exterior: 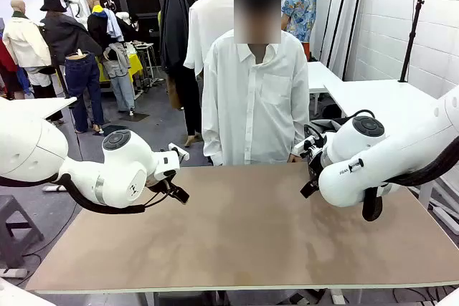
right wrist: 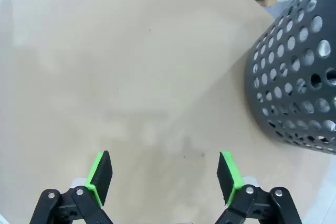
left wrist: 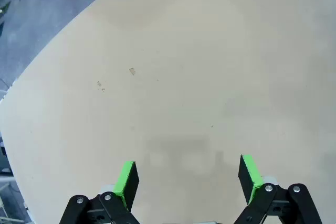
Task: Fold the training pants.
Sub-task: Grab both ends of the Training pants handed by a person.
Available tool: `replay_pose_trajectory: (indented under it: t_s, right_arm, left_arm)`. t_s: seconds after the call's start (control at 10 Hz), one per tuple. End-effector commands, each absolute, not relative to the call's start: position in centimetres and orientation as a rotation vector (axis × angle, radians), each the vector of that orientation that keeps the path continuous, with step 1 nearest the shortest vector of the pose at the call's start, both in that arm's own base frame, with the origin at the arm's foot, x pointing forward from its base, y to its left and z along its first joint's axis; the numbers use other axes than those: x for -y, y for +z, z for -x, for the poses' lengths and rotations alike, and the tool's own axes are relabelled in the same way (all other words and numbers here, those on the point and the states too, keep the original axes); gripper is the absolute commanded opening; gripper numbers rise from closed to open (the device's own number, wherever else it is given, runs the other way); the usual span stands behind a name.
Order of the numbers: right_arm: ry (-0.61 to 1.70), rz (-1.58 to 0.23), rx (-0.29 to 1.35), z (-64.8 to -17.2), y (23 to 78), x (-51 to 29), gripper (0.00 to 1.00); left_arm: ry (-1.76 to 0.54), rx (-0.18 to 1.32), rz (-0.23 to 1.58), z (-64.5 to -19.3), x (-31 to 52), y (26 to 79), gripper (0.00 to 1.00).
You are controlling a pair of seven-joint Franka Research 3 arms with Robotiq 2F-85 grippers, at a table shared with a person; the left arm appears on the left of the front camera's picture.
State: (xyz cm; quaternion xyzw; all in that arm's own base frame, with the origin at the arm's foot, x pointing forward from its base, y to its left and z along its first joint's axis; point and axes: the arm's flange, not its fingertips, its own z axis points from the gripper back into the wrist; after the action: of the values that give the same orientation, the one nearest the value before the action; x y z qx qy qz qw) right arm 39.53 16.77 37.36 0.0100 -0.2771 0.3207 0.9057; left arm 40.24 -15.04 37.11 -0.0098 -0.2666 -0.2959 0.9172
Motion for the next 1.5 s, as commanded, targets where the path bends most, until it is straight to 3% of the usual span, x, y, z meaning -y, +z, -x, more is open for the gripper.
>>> replay_pose_trajectory:
  t_s: [0.0, 0.8, 1.4]
  right_arm:
    - [0.662, -0.021, 0.572, -39.5, 37.4, -16.8, 1.00]
    - [0.663, -0.020, 0.572, -39.5, 37.4, -16.8, 1.00]
    - [0.690, -0.067, 0.615, -37.7, 42.2, -17.8, 1.00]
  left_arm:
    - [-0.609, 0.549, 0.020, -40.2, 15.0, 37.1, 1.00]
    - [-0.610, 0.549, 0.020, -40.2, 15.1, 37.1, 1.00]
    - [-0.639, 0.598, -0.018, -37.7, 16.3, 44.8, 1.00]
